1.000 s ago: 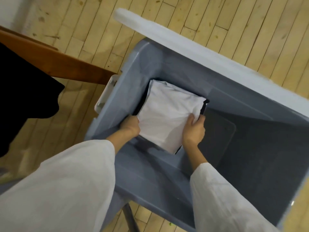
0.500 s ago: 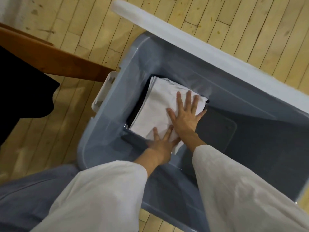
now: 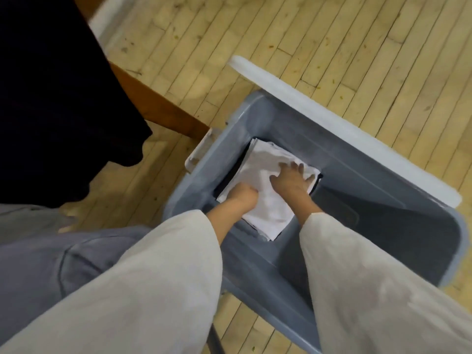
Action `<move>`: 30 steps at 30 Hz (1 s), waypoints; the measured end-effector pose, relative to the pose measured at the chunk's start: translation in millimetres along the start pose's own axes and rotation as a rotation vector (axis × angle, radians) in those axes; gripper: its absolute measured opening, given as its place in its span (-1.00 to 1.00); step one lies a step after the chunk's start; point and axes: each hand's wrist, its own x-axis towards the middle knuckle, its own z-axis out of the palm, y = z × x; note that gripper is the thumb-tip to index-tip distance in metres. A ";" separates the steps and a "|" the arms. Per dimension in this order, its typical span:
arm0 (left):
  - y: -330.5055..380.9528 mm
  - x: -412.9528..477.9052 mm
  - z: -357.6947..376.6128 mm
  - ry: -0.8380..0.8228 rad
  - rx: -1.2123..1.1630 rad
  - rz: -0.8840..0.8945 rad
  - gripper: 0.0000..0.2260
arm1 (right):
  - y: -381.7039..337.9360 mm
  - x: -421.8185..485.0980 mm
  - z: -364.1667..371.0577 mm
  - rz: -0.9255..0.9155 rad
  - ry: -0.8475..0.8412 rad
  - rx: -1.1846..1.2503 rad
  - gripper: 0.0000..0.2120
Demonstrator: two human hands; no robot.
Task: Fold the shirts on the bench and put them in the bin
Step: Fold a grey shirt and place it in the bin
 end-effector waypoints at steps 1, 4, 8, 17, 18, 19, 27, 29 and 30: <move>2.4 -14.6 -12.3 0.056 -0.100 0.010 -0.67 | -14.6 -21.6 -10.8 -0.038 0.056 0.199 -0.59; 11.6 -56.2 -41.4 0.130 -0.351 0.073 -0.76 | -52.8 -93.0 -31.4 -0.185 0.177 0.667 -0.86; 7.7 -143.6 -84.6 0.307 -0.628 0.254 -0.72 | -105.3 -190.3 -66.4 -0.310 0.174 0.912 -0.87; -80.3 -304.0 -139.5 0.741 -0.858 0.464 -0.76 | -203.1 -361.5 -82.1 -0.563 -0.011 0.917 -0.91; -98.3 -320.2 -145.7 0.757 -0.864 0.468 -0.77 | -213.9 -376.7 -75.4 -0.587 -0.063 0.889 -0.91; -122.8 -336.5 -155.6 0.785 -0.866 0.463 -0.79 | -229.4 -398.3 -66.5 -0.617 -0.139 0.852 -0.91; -319.2 -427.7 -189.0 0.938 -1.111 0.366 -0.72 | -312.6 -537.8 19.2 -0.738 -0.589 0.701 -0.90; -376.0 -439.8 -189.0 0.956 -1.126 0.294 -0.75 | -333.7 -559.5 50.4 -0.766 -0.581 0.585 -0.94; -403.9 -442.0 -189.4 0.975 -1.121 0.270 -0.77 | -345.3 -566.3 67.7 -0.784 -0.561 0.518 -0.95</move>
